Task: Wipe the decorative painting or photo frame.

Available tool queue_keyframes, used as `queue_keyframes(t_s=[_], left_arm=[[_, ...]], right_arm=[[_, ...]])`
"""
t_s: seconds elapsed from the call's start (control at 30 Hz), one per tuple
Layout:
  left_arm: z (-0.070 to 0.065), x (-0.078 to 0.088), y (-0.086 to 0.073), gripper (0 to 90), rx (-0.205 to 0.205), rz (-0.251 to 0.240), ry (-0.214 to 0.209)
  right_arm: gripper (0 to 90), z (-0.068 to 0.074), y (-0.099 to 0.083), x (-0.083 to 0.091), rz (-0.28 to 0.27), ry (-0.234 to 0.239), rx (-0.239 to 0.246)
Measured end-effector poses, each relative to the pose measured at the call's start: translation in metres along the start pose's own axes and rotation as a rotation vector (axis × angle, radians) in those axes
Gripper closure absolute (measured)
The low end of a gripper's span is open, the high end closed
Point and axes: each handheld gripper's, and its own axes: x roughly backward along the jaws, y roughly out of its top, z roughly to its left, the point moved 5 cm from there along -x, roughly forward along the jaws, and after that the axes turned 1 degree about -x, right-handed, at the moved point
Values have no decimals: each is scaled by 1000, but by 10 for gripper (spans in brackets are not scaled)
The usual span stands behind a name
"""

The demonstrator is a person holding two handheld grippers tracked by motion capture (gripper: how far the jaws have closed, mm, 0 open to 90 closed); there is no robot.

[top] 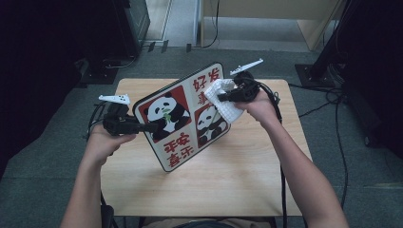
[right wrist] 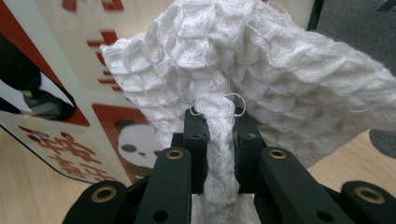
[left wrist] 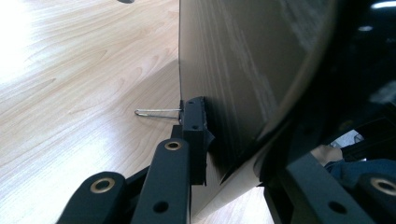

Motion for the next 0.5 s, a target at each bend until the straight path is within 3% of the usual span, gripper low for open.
queue_keyframes(t_s=[0.5], left_arm=[[0,0,0,762,7,7,2]], right_arm=[[806,-1,-26,-14,24,12,-12]])
